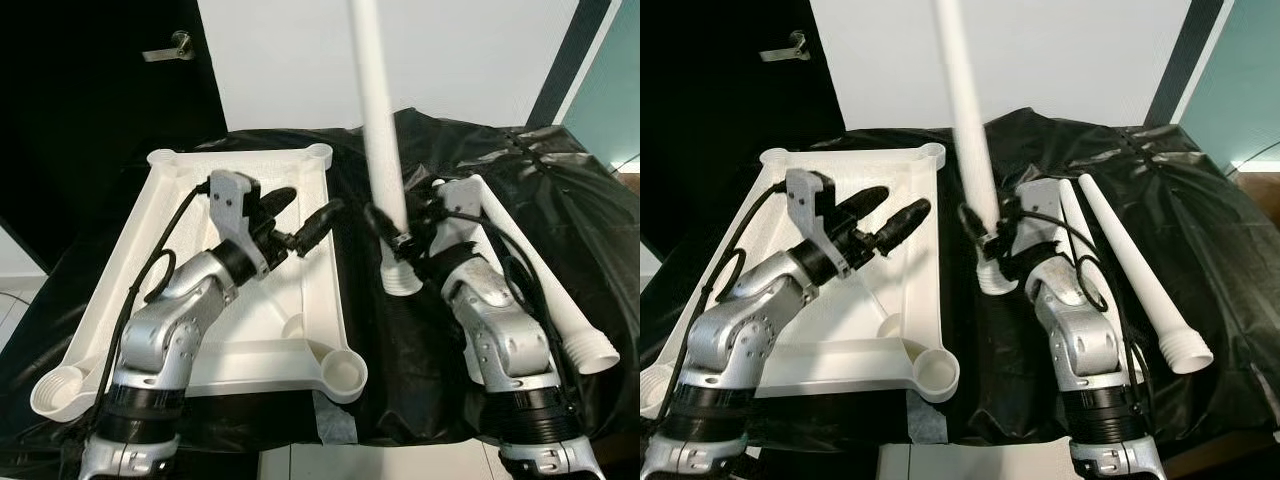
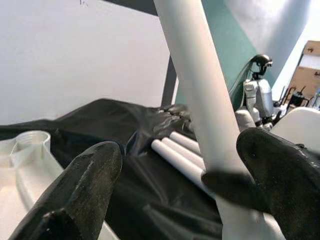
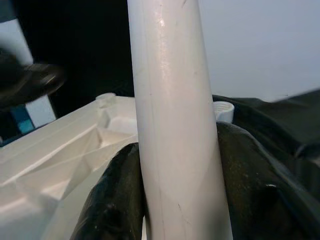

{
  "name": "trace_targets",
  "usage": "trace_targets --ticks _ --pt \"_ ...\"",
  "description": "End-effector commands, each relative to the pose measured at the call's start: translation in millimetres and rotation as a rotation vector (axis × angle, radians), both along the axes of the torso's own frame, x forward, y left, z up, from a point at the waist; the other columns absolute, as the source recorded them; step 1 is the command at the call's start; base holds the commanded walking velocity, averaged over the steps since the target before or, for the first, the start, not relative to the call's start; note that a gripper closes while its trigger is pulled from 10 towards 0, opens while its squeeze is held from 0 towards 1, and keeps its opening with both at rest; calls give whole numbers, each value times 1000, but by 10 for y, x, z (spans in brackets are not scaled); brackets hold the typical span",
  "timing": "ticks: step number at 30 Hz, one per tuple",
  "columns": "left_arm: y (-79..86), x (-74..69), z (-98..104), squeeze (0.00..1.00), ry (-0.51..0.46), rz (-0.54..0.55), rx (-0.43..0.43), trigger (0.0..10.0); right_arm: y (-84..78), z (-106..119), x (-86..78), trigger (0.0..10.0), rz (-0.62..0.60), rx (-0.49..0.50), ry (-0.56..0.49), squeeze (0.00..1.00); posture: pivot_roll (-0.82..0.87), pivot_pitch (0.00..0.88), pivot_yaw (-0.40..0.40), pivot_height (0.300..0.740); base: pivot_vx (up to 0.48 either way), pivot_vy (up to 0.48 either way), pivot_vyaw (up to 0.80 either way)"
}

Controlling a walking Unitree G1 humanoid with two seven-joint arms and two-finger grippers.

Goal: Building children table

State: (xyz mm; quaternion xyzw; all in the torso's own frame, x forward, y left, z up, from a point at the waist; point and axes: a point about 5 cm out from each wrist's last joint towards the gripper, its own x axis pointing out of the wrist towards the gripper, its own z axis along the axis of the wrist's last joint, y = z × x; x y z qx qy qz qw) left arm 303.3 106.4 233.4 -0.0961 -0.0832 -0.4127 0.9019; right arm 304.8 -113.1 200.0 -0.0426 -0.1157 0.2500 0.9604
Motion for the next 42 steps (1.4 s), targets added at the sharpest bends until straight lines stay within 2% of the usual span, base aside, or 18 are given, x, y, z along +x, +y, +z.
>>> trace_targets --ticks 1,3,4,13,17,20,21,29,34,35,36,37,38,39,42 --pt "-19 30 19 318 16 -28 -16 10000 35 -6 -17 10000 31 -6 -21 0 -12 0 19 740 0 0 0" --pt "-37 53 53 318 17 -37 -35 10000 52 -20 -21 10000 47 -12 -26 0 -10 0 19 740 0 0 0" --pt "-56 71 107 0 12 -53 -63 10000 84 -46 -33 10000 75 -32 -33 0 -9 0 19 740 0 0 0" --pt "-162 159 303 0 -12 -110 -82 10000 190 -146 -97 10000 181 -119 -78 0 -7 0 27 740 0 0 0" --pt "-160 305 396 0 42 -115 -111 10000 260 -228 -166 10000 245 -165 -103 0 -5 0 34 740 0 0 0" --pt "-151 316 401 0 49 -116 -113 10000 266 -234 -173 10000 250 -167 -106 0 -5 0 34 740 0 0 0" --pt "-108 355 427 0 60 -111 -114 0 271 -244 -189 10000 254 -179 -124 0 -3 0 35 740 0 0 0" --pt "-58 371 528 0 40 -106 -119 0 262 -271 -187 10000 218 -181 -132 0 0 0 38 740 0 0 0" --pt "-91 337 589 0 13 -114 -112 0 258 -280 -164 10000 195 -181 -131 0 0 0 40 740 0 0 0" --pt "-121 311 619 0 -2 -116 -109 0 253 -276 -149 10000 182 -182 -132 443 1 0 39 740 0 0 0" --pt "-167 273 649 0 -21 -117 -97 0 251 -273 -139 10000 178 -172 -122 1000 3 0 39 740 0 0 0" --pt "-221 226 672 0 -49 -114 -72 9569 251 -262 -129 10000 175 -164 -118 1000 4 0 37 740 0 0 0" --pt "-257 193 685 0 -67 -112 -55 9569 251 -254 -124 10000 173 -160 -116 1000 4 0 37 740 0 0 0" --pt "-303 148 696 0 -96 -110 -33 10000 252 -248 -106 10000 159 -162 -105 1000 6 0 35 740 0 0 0" --pt "-362 95 713 0 -130 -99 -10 10000 258 -243 -84 10000 149 -156 -83 1000 11 0 31 740 0 0 0"
